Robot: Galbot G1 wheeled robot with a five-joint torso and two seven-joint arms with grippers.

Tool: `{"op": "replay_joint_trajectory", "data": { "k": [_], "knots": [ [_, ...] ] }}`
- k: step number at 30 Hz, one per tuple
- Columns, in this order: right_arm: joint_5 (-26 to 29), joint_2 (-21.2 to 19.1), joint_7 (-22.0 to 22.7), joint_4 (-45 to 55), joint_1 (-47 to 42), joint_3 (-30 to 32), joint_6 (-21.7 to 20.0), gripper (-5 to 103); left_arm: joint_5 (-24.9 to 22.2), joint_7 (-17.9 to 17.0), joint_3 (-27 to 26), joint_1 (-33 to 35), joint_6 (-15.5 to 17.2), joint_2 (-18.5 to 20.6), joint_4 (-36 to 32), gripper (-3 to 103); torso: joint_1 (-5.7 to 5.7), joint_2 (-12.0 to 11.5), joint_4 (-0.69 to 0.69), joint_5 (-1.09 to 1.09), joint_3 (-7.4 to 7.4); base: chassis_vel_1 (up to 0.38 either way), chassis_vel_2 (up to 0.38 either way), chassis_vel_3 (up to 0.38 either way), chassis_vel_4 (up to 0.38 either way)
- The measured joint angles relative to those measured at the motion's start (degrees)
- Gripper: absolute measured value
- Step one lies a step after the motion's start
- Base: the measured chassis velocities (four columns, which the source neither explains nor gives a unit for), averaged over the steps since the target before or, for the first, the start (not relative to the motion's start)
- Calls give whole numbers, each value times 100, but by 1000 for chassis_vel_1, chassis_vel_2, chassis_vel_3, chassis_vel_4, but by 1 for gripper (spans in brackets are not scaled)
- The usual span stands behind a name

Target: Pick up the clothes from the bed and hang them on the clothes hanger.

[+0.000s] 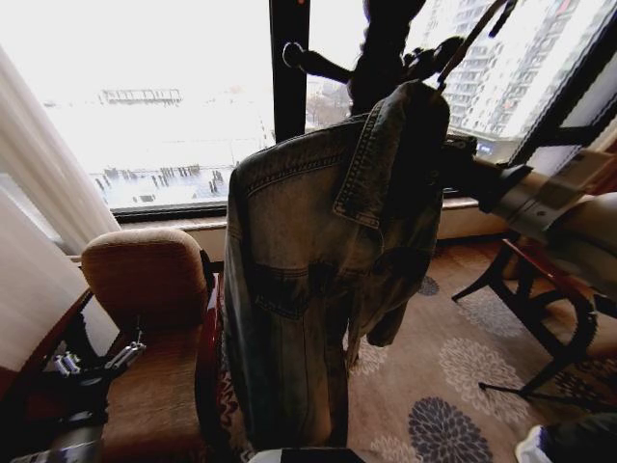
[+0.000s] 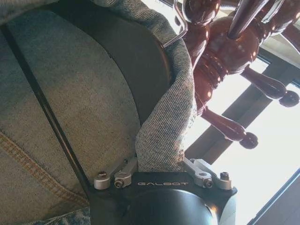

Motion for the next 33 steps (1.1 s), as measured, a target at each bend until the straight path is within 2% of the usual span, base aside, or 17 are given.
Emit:
{"op": "replay_joint_trajectory", "data": {
  "k": [12, 25, 30, 31, 32, 33],
  "knots": [
    [-71, -73, -211, 236, 41, -28, 36, 20, 0, 0, 0, 0, 0, 0, 0, 100, 0, 0, 0, -2, 0, 0, 0, 0, 0],
    [465, -114, -250, 59, 334, -102, 14, 20, 0, 0, 0, 0, 0, 0, 0, 100, 0, 1, 0, 0, 0, 0, 0, 0, 0],
    [469, 26, -242, -155, 451, -267, 1, 20, 0, 0, 0, 0, 0, 0, 0, 100, 0, 1, 0, 0, 0, 0, 0, 0, 0],
    [479, 57, -239, -183, 551, -368, 1, 20, 0, 0, 0, 0, 0, 0, 0, 100, 0, 1, -2, -1, 0, 0, 0, 0, 0],
    [498, 143, -233, -213, 889, -760, -12, 20, 0, 0, 0, 0, 0, 0, 0, 100, 0, 1, -3, 0, 0, 0, 0, 0, 0],
    [498, 143, -233, -213, 889, -760, -12, 20, 0, 0, 0, 0, 0, 0, 0, 100, 0, 1, -3, 0, 0, 0, 0, 0, 0]
  ]
}}
